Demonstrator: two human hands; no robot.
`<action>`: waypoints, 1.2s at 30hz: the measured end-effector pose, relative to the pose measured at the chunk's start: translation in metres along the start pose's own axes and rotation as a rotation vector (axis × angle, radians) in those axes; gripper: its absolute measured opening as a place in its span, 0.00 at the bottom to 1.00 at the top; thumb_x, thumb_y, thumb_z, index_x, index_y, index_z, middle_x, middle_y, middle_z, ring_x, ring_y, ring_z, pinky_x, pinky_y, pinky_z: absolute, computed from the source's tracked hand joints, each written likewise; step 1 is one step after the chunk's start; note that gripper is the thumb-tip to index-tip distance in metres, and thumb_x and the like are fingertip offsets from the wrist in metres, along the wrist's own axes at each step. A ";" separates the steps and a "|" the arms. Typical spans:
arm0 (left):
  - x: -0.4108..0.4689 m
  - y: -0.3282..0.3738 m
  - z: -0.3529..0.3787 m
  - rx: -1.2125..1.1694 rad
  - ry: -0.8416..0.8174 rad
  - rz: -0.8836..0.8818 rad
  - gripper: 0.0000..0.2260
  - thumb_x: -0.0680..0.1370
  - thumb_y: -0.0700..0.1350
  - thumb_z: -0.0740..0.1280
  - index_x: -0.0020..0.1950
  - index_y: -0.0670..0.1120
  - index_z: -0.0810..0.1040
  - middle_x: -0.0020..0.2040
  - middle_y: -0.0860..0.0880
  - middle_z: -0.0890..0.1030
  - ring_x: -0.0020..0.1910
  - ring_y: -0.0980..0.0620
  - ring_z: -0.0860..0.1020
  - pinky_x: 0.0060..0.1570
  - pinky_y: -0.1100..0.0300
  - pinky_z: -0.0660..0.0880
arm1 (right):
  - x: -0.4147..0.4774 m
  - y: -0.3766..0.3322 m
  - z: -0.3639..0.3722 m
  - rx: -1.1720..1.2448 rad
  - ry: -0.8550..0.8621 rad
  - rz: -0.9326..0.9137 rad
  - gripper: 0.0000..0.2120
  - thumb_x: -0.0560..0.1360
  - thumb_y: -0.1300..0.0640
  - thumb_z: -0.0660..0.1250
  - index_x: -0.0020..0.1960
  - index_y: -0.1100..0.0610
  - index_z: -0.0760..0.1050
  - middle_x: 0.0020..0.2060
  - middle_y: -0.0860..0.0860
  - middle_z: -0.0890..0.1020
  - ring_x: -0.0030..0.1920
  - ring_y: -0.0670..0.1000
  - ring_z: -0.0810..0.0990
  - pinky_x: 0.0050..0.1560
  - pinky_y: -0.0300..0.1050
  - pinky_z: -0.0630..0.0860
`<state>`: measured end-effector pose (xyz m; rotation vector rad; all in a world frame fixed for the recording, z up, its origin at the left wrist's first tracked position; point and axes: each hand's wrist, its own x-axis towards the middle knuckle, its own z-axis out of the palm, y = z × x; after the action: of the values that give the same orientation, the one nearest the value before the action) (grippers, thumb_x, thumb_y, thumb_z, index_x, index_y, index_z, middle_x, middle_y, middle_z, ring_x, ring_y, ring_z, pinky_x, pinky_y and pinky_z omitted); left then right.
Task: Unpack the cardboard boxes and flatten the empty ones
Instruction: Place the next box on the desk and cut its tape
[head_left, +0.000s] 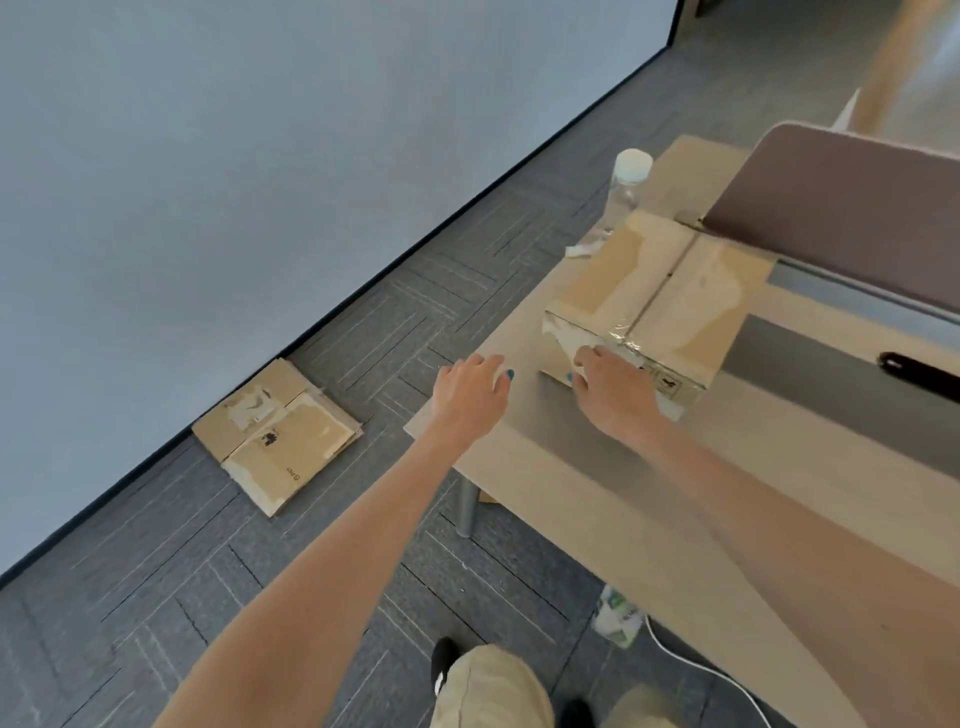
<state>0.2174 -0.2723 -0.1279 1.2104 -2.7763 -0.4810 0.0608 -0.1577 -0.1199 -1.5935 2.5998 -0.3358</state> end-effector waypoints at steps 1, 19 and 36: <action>0.004 0.014 0.001 -0.002 0.002 0.026 0.19 0.85 0.51 0.53 0.74 0.48 0.69 0.70 0.46 0.74 0.66 0.45 0.74 0.66 0.49 0.65 | -0.004 0.012 -0.006 0.005 0.017 0.029 0.12 0.82 0.54 0.55 0.60 0.59 0.71 0.55 0.54 0.76 0.52 0.58 0.77 0.43 0.48 0.71; 0.177 0.114 0.046 -0.046 -0.019 0.088 0.30 0.82 0.56 0.59 0.79 0.45 0.54 0.77 0.38 0.60 0.74 0.37 0.62 0.70 0.42 0.61 | 0.038 0.140 -0.005 0.290 0.173 0.721 0.38 0.77 0.49 0.64 0.77 0.61 0.48 0.76 0.58 0.54 0.75 0.59 0.55 0.71 0.54 0.60; 0.142 0.168 0.087 -0.158 0.040 0.093 0.33 0.78 0.59 0.64 0.77 0.45 0.59 0.71 0.44 0.66 0.62 0.40 0.70 0.59 0.48 0.68 | -0.019 0.177 0.011 0.934 0.406 0.987 0.29 0.78 0.50 0.63 0.75 0.49 0.56 0.63 0.50 0.76 0.61 0.57 0.75 0.61 0.54 0.71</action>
<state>-0.0147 -0.2462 -0.1653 1.0413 -2.6872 -0.6465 -0.0826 -0.0655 -0.1710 0.0750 2.4182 -1.5184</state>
